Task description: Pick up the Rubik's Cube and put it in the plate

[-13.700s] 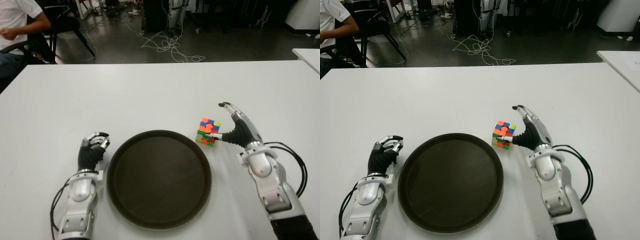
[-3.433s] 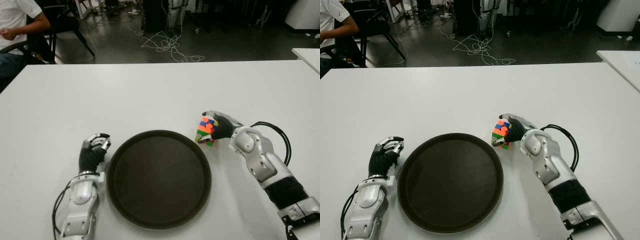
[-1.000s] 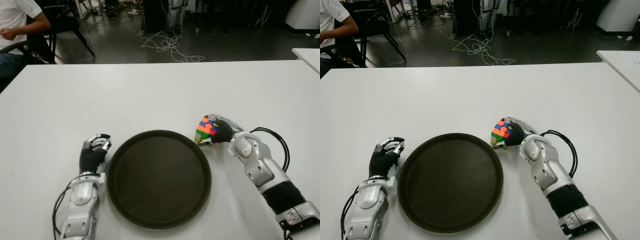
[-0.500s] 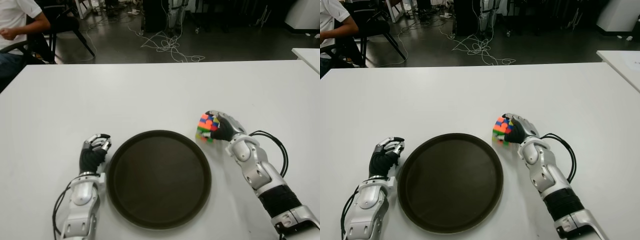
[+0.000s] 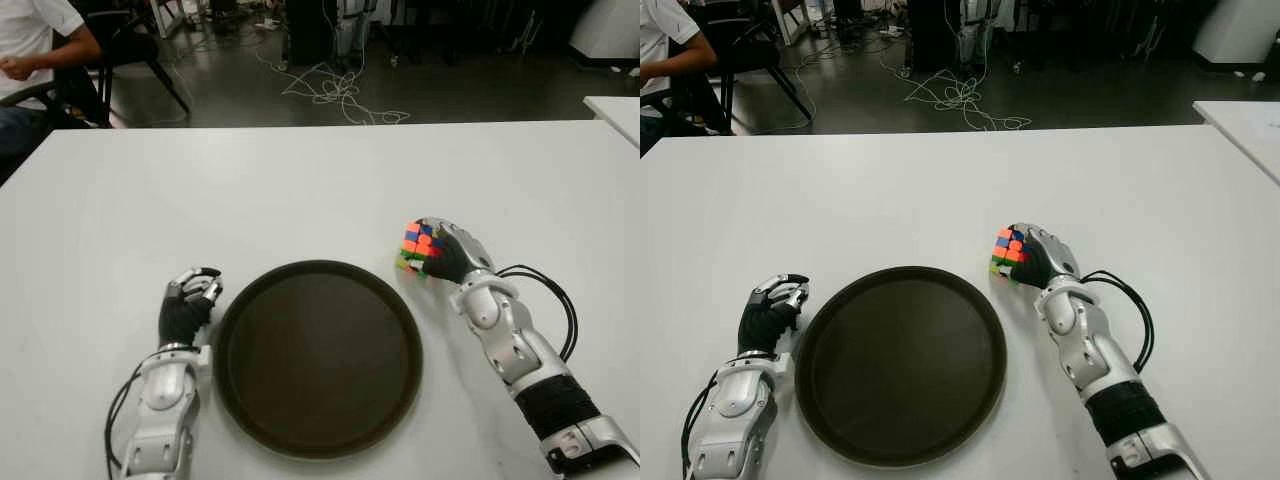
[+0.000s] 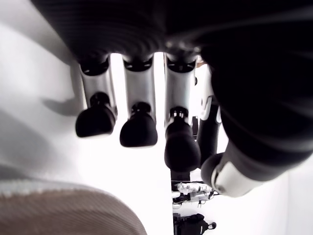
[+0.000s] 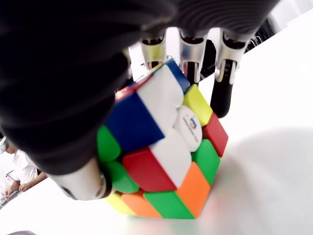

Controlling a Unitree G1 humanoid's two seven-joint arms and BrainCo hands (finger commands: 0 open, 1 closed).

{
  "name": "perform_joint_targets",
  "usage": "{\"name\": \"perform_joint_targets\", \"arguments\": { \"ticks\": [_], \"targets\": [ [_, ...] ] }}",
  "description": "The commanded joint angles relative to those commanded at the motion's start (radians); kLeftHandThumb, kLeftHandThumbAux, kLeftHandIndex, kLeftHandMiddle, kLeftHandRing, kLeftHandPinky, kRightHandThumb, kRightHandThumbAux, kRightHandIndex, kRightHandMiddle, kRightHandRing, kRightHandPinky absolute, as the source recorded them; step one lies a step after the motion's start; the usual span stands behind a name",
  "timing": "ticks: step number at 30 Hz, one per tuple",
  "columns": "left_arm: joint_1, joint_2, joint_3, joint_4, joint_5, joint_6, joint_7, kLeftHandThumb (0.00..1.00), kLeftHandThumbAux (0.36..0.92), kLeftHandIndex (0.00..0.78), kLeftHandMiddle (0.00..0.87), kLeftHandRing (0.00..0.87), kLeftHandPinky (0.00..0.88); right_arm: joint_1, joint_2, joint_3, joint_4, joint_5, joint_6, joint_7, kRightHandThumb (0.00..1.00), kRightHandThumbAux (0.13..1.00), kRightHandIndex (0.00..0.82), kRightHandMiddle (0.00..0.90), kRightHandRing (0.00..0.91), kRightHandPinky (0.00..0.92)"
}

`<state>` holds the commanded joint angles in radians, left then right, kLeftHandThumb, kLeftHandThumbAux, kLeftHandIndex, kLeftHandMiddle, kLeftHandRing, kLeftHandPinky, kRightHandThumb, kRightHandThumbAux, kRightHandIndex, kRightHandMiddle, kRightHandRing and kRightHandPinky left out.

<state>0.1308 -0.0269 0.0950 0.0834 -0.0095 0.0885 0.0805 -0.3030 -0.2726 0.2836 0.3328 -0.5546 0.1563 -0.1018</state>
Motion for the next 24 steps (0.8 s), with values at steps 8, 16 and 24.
{"name": "perform_joint_targets", "arguments": {
  "ticks": [8, 16, 24],
  "targets": [
    [0.001, 0.0, -0.001, 0.003, 0.005, -0.01, 0.003, 0.708, 0.705, 0.443, 0.797, 0.812, 0.799, -0.001, -0.002, 0.0, 0.0, 0.002, -0.001, 0.005, 0.704, 0.726, 0.416, 0.242, 0.265, 0.355],
    [0.002, -0.004, 0.001, 0.004, 0.0, -0.021, 0.001, 0.709, 0.705, 0.443, 0.801, 0.814, 0.803, -0.002, 0.0, -0.004, -0.003, 0.011, 0.005, 0.016, 0.704, 0.727, 0.415, 0.256, 0.278, 0.375],
    [0.0, 0.0, 0.001, 0.009, 0.001, -0.019, 0.0, 0.709, 0.705, 0.444, 0.804, 0.816, 0.806, -0.005, -0.003, 0.0, 0.001, 0.007, 0.004, 0.009, 0.703, 0.728, 0.414, 0.283, 0.307, 0.404]
  ]
}}
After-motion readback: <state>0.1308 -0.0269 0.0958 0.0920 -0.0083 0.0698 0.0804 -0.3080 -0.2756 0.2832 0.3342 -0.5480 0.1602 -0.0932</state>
